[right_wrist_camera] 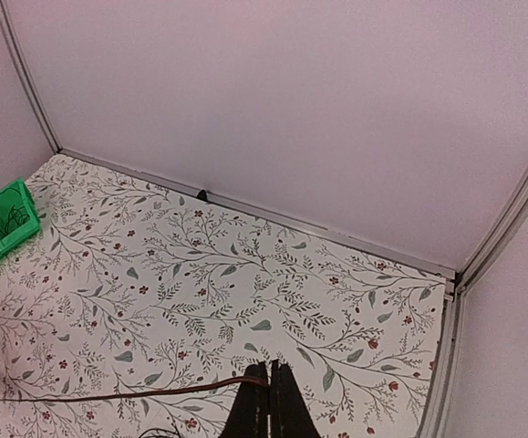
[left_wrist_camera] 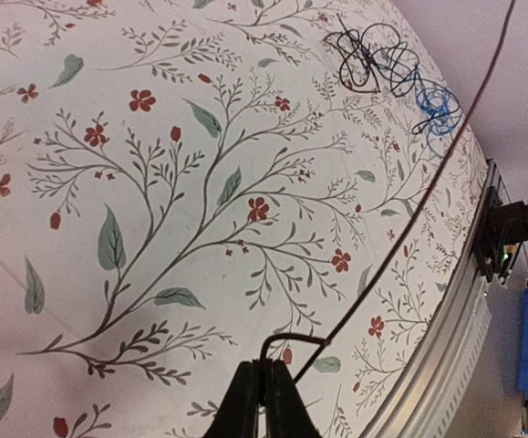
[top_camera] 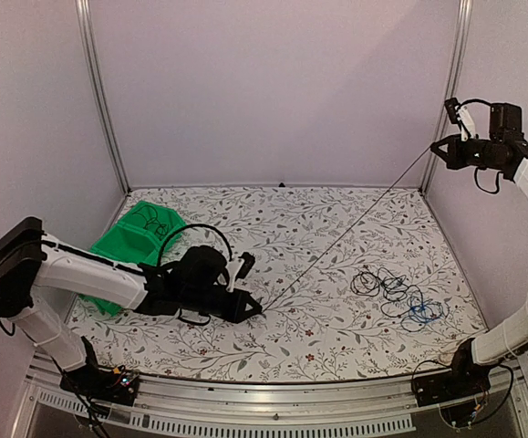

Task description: Untangle the cables

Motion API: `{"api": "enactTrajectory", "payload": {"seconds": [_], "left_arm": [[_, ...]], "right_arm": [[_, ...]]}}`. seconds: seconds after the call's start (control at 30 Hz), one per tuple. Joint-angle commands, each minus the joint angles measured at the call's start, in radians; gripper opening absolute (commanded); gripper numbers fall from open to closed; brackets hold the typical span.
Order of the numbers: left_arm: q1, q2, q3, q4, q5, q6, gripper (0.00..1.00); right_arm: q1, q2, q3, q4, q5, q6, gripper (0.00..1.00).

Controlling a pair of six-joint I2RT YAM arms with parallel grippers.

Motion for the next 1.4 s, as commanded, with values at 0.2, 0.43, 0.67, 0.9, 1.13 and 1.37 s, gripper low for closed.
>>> {"api": "enactTrajectory", "payload": {"seconds": [0.2,0.43,0.67,0.9,1.13,1.37], "left_arm": [[-0.045,-0.200,-0.176,-0.232,-0.185,-0.105,0.00],[-0.040,-0.216,0.148,-0.386,-0.359,0.083,0.00],[-0.024,-0.189,0.390,-0.372,-0.385,0.181,0.32],[-0.050,-0.131,0.422,-0.016,-0.291,0.356,0.57],[-0.063,0.090,0.670,0.042,-0.244,0.482,0.58],[-0.073,0.246,0.850,0.021,-0.293,0.572,0.54]], "right_arm": [[-0.057,0.066,0.079,0.059,-0.054,0.085,0.00],[0.104,-0.005,-0.140,-0.006,-0.234,-0.040,0.00],[0.289,-0.066,-0.248,-0.011,-0.242,-0.063,0.00],[0.345,-0.028,-0.140,-0.081,-0.272,-0.102,0.00],[0.429,0.006,-0.048,-0.127,-0.273,-0.128,0.00],[0.468,0.005,-0.024,-0.171,-0.268,-0.154,0.00]]}}
